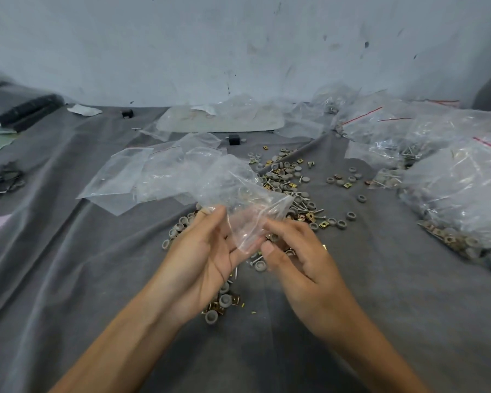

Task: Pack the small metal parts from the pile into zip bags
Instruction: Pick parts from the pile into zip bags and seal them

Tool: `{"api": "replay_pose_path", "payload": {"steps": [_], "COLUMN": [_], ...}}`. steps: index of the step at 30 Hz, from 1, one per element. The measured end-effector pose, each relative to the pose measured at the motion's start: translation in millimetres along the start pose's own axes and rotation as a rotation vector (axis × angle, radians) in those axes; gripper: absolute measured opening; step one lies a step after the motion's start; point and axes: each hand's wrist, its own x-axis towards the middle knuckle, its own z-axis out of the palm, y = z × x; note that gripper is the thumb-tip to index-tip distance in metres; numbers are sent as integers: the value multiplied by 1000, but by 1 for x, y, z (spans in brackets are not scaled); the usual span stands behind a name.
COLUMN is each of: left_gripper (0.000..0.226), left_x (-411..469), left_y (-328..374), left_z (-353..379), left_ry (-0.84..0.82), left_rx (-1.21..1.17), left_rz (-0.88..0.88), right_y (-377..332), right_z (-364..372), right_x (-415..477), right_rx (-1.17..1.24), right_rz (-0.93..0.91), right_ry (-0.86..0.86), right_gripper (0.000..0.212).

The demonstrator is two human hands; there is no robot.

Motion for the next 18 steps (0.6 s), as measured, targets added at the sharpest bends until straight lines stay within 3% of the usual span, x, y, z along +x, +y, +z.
{"api": "replay_pose_path", "payload": {"steps": [3, 7, 10, 12, 15, 18], "left_gripper": [60, 62, 28, 11, 30, 49], "left_x": [0, 0, -3, -6, -6, -5], "left_y": [-4, -4, -3, -2, 7, 20], "left_z": [-2, -5, -7, -7, -8, -13], "left_ry": [-15, -15, -34, -33, 0, 59], "left_rx": [83, 221, 362, 459, 462, 411], "left_rz": [-23, -44, -65, -89, -100, -28], "right_y": [-3, -9, -13, -12, -7, -6], "right_z": [-2, -2, -8, -12, -17, -22], "right_x": [0, 0, 3, 5, 7, 6], "right_rx": [2, 151, 379, 442, 442, 454], "right_rz": [41, 22, 92, 133, 165, 189], "right_ry": [-60, 6, 24, 60, 152, 115], "right_gripper": [31, 29, 43, 39, 31, 29]}}
